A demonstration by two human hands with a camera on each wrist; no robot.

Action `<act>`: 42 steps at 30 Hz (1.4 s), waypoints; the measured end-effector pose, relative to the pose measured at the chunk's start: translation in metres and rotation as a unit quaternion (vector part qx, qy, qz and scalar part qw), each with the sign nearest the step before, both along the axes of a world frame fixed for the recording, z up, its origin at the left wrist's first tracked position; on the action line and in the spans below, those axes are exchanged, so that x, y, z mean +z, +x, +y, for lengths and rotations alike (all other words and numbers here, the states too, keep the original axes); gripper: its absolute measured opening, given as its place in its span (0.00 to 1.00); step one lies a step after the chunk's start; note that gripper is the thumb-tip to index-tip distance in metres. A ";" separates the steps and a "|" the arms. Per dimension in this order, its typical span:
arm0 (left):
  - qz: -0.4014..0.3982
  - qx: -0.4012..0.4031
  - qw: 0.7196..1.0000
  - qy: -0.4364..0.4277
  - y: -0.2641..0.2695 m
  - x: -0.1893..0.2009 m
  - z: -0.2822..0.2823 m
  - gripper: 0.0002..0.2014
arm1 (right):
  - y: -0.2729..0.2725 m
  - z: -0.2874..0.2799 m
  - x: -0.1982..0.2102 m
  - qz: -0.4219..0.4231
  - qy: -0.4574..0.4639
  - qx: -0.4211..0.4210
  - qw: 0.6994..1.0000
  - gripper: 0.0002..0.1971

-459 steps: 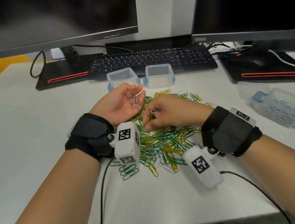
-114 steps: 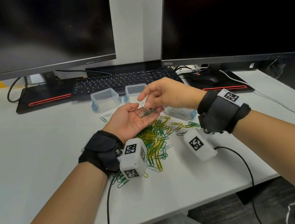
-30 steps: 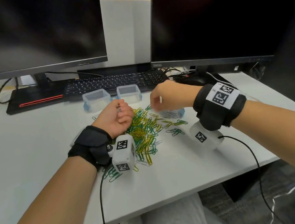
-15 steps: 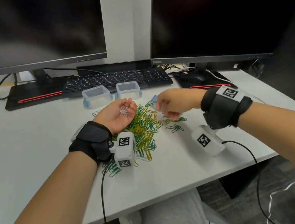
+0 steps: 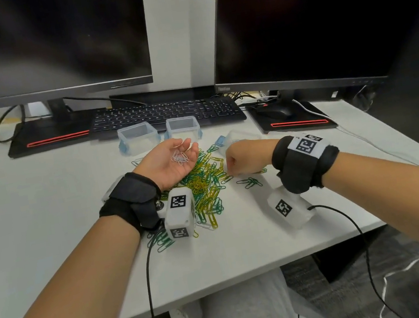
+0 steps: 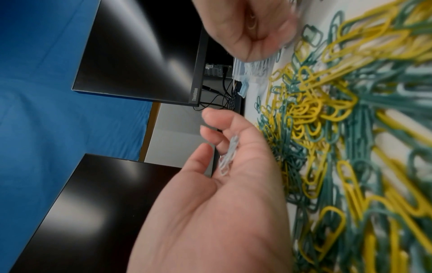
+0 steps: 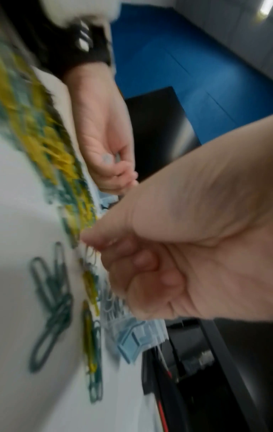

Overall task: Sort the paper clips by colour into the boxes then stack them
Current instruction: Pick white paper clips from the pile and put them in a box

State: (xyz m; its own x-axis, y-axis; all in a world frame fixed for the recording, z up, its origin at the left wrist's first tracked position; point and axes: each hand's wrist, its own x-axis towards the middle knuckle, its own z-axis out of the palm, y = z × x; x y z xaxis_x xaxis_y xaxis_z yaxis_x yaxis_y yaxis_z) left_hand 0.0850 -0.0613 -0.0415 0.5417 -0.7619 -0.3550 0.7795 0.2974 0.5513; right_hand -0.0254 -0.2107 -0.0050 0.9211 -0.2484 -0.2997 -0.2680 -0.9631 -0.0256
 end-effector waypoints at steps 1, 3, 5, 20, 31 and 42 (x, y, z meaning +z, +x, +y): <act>-0.005 0.000 1.000 -0.007 -0.001 0.001 0.000 0.09 | 0.001 -0.003 0.004 -0.009 0.074 -0.028 0.997 0.11; -0.019 0.003 0.999 -0.027 -0.001 0.004 0.001 0.11 | 0.003 -0.005 0.007 -0.034 0.406 -0.136 0.903 0.06; -0.036 0.015 0.998 -0.053 -0.002 0.008 0.002 0.13 | 0.004 -0.002 0.007 -0.055 0.675 -0.220 0.702 0.06; -0.449 0.089 0.889 0.023 -0.022 0.027 -0.001 0.19 | 0.053 0.057 -0.015 -0.050 0.855 -0.276 0.436 0.19; -0.183 0.168 0.963 -0.099 0.004 0.016 0.014 0.16 | 0.038 -0.033 0.036 -0.279 0.782 -0.317 0.459 0.15; -0.024 0.176 0.972 -0.151 0.014 0.012 0.022 0.14 | 0.015 -0.032 0.036 -0.291 0.457 -0.209 0.814 0.12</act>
